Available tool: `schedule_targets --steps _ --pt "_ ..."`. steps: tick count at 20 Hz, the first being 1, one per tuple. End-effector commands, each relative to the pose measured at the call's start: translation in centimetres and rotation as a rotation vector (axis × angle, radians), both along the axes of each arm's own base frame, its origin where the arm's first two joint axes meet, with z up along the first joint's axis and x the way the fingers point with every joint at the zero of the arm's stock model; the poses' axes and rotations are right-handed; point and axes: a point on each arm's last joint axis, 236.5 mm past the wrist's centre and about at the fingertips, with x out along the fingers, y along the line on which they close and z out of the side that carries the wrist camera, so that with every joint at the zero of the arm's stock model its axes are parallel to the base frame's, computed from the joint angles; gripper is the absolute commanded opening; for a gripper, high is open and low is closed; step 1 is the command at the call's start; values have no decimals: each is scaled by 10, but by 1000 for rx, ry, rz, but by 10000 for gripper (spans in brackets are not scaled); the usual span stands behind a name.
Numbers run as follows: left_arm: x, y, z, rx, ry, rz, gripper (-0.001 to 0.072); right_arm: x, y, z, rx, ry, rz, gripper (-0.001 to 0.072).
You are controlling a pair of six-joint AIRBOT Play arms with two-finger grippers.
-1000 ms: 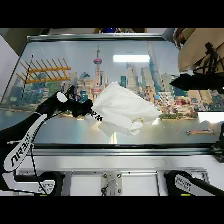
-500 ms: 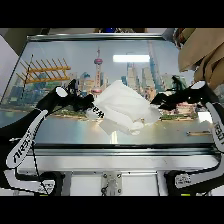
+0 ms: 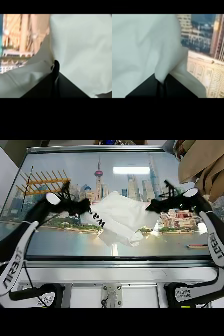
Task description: Fold the clothes and pants, and hang the long-sleeved shirts on hangers.
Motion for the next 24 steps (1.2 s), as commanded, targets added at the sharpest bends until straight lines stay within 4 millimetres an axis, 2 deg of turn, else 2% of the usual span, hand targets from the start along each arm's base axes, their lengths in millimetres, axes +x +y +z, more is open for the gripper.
schedule_targets --steps 1,2,3,5,6,7,9,11,13,14,15,17,20,22,24 --pt "-7 17 178 -8 -362 -6 18 -11 -3 154 -39 -324 48 22" --pt "-26 17 236 -17 -476 -21 18 -23 -1 200 -59 -432 53 22" --pt "-49 15 284 -27 -580 -36 18 -40 2 243 -78 -537 51 22" --pt "-103 9 364 -56 -774 -64 18 -82 6 320 -112 -746 21 22" --pt "-131 5 394 -75 -852 -83 18 -103 7 351 -124 -841 -3 22" --pt "-158 2 419 -94 -921 -101 18 -122 8 377 -131 -922 -26 22" --pt "-200 1 456 -134 -1032 -120 18 -159 10 417 -135 -1051 -65 22" --pt "-230 6 485 -172 -1126 -115 18 -187 13 438 -130 -1119 -90 22" --pt "-244 10 494 -181 -1163 -107 18 -201 13 445 -125 -1128 -108 22" --pt "-243 13 489 -156 -1153 -102 18 -202 10 442 -120 -1102 -130 22" --pt "-234 13 476 -111 -1115 -108 18 -200 6 435 -125 -1063 -151 21" --pt "-207 18 427 -12 -926 -101 18 -184 -6 408 -136 -926 -196 21" --pt "-162 29 301 203 -482 -139 18 -146 -14 347 -158 -687 -174 22" --pt "-144 26 214 263 -220 -193 18 -105 -16 294 -164 -530 -142 22" --pt "-134 13 131 270 -14 -244 18 -56 -26 234 -230 -410 -144 23"
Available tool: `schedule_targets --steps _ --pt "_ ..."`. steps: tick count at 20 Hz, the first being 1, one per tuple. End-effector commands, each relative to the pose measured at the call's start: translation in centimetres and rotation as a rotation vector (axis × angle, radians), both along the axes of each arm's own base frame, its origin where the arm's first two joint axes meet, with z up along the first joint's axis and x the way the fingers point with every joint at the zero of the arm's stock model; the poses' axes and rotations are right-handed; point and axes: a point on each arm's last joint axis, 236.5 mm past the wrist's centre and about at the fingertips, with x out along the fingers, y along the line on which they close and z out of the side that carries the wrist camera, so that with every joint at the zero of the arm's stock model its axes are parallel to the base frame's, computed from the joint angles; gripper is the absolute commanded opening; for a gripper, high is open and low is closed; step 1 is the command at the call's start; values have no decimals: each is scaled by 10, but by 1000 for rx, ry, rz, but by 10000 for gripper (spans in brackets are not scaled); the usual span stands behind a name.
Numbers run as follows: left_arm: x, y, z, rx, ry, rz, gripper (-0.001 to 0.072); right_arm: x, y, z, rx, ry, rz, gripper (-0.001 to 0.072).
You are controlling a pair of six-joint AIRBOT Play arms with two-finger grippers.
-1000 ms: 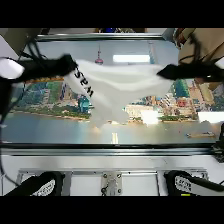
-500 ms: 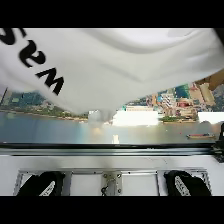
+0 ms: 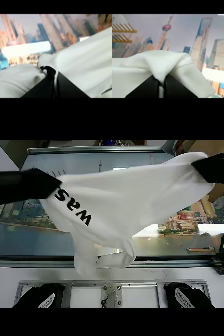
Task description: Fold the clothes and pants, and hang the long-sleeved shirts on hangers.
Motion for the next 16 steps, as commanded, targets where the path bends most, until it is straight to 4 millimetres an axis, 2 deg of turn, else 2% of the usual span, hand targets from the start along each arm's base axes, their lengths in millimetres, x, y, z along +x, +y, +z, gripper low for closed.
schedule_targets --steps 1,2,3,4,5,6,7,9,10,12,13,15,16 --pt "12 -6 -153 128 391 -9 18 79 -23 -101 -72 214 -71 37" --pt "25 -12 -183 127 413 3 20 107 -29 -119 -58 214 -104 196" --pt "42 -18 -208 114 417 26 268 131 -35 -132 -15 208 -133 524" --pt "58 -20 -223 104 411 47 657 148 -38 -135 45 200 -150 683" --pt "74 -17 -231 97 412 73 720 157 -41 -133 101 190 -163 682" --pt "87 -10 -229 96 412 93 687 159 -47 -126 143 177 -175 681" --pt "99 1 -223 89 402 120 689 156 -53 -121 146 167 -171 680" --pt "118 32 -208 76 353 189 689 132 -62 -122 63 192 -132 673" --pt "124 51 -207 67 346 234 689 118 -66 -132 11 234 -115 673" --pt "123 94 -227 56 393 333 689 83 -70 -168 -79 372 -93 652" --pt "117 115 -246 51 434 384 689 65 -69 -189 -92 440 -81 580" --pt "100 150 -287 28 522 480 689 31 -56 -236 -72 563 -56 573" --pt "90 161 -307 15 567 517 689 11 -45 -263 -65 633 -34 574"
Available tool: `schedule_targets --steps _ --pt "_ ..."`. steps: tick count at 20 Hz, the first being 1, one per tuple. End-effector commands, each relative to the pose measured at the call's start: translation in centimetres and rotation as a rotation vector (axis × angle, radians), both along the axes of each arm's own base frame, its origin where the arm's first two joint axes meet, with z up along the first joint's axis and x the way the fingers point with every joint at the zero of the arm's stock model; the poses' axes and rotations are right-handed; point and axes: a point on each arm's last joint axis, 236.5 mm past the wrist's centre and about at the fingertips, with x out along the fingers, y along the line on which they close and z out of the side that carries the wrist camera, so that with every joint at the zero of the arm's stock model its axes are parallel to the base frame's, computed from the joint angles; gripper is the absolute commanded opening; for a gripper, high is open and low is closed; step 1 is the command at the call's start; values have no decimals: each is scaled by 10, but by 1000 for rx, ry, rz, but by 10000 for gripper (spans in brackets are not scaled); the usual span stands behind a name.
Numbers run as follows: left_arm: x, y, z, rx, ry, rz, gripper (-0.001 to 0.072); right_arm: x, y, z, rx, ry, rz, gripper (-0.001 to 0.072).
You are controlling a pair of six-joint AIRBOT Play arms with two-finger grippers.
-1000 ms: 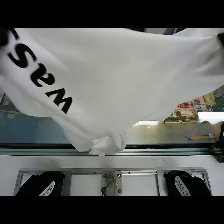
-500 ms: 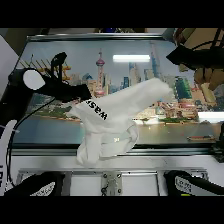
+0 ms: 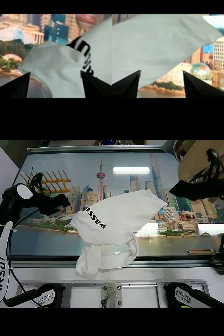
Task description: Fold the clothes and pants, and hang the long-sleeved shirts on hangers.
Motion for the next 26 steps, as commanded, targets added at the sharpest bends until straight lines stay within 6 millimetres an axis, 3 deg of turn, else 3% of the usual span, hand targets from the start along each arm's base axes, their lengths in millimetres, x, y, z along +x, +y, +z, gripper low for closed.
schedule_targets --steps 1,4,7,11,16,18,19,21,23,25,26 --pt "-28 49 -64 -45 116 171 689 -73 27 -87 11 256 77 575" --pt "-44 45 -107 -145 178 219 689 -135 77 -153 51 450 193 599" --pt "-41 24 -126 -255 206 208 688 -170 128 -176 101 510 287 599" --pt "-30 1 -136 -390 215 227 688 -182 164 -174 109 487 376 599" --pt "-19 -4 -137 -396 182 245 667 -179 180 -183 90 463 397 592" --pt "-16 -9 -138 -384 170 237 200 -179 179 -192 85 481 391 583" --pt "-14 -13 -138 -377 163 228 31 -177 179 -196 84 488 384 557" --pt "-12 -20 -135 -370 151 207 18 -171 176 -201 68 472 371 50" --pt "-8 -28 -110 -345 102 136 17 -150 150 -198 -59 404 388 23" --pt "-15 -37 -69 -247 29 -7 18 -110 92 -171 -285 332 393 23" --pt "-26 -47 -49 -200 3 -89 18 -81 59 -145 -387 274 350 23"
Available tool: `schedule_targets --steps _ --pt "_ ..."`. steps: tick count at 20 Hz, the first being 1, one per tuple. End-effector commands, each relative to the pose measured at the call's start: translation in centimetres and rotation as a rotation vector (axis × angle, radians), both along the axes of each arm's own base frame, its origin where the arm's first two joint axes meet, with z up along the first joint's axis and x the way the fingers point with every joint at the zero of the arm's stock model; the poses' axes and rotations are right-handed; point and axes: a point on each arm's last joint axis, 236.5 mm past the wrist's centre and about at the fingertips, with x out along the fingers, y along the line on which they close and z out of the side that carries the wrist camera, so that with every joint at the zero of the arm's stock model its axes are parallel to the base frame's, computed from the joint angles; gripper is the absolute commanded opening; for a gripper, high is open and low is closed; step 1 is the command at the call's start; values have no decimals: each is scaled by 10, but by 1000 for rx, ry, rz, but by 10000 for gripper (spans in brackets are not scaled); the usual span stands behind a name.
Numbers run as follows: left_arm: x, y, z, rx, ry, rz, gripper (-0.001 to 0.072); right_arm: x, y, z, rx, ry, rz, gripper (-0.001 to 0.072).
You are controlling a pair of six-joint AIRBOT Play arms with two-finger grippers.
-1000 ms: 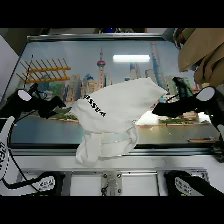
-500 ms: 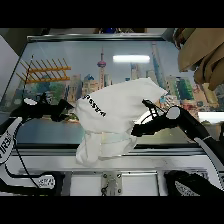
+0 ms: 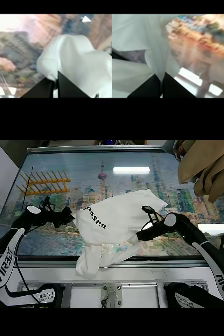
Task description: Fold the clothes and pants, and hang the long-sleeved shirts on hangers.
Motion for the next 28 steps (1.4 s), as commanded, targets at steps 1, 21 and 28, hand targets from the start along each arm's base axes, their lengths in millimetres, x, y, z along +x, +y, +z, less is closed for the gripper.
schedule_targets --steps 1,21,28 --pt "-33 -32 61 129 -115 -241 18 75 -101 62 -307 -222 -33 23" --pt "-122 -252 75 53 -212 -651 18 125 -144 213 -82 -511 -413 574" --pt "-114 -247 67 57 -191 -627 19 -22 -38 91 20 -130 -619 574"
